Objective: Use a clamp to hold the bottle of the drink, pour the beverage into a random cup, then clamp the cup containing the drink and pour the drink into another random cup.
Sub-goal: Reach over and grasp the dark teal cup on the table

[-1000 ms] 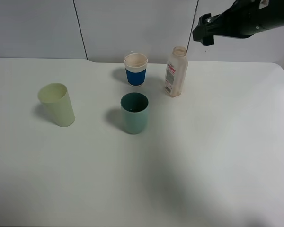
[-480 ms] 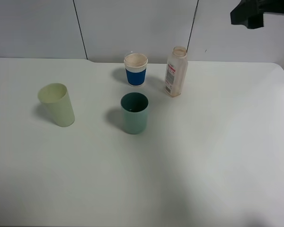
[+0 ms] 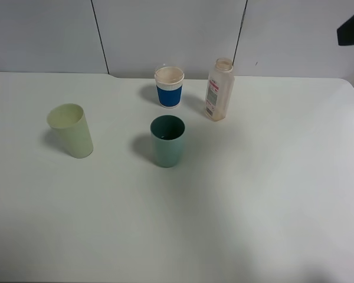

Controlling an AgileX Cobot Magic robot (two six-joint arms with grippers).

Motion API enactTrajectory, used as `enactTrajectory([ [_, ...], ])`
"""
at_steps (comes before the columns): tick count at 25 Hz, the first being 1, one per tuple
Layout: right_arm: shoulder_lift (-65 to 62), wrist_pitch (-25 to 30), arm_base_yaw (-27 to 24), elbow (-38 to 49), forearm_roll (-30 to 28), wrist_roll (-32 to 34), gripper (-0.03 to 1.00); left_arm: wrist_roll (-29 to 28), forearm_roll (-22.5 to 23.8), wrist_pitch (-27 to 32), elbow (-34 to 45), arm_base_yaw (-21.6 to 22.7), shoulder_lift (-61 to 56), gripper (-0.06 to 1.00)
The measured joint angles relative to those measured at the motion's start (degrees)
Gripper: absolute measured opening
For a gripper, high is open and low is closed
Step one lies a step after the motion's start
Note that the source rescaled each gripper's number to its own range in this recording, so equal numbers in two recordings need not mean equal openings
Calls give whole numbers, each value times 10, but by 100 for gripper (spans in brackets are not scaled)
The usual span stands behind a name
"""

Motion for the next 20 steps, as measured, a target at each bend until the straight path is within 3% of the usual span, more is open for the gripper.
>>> enactTrajectory([
  [15, -144, 149, 0, 6, 2, 41, 100, 0, 0, 0, 0, 0, 0, 76],
  [20, -219, 170, 0, 87, 53, 37, 100, 0, 0, 0, 0, 0, 0, 76],
])
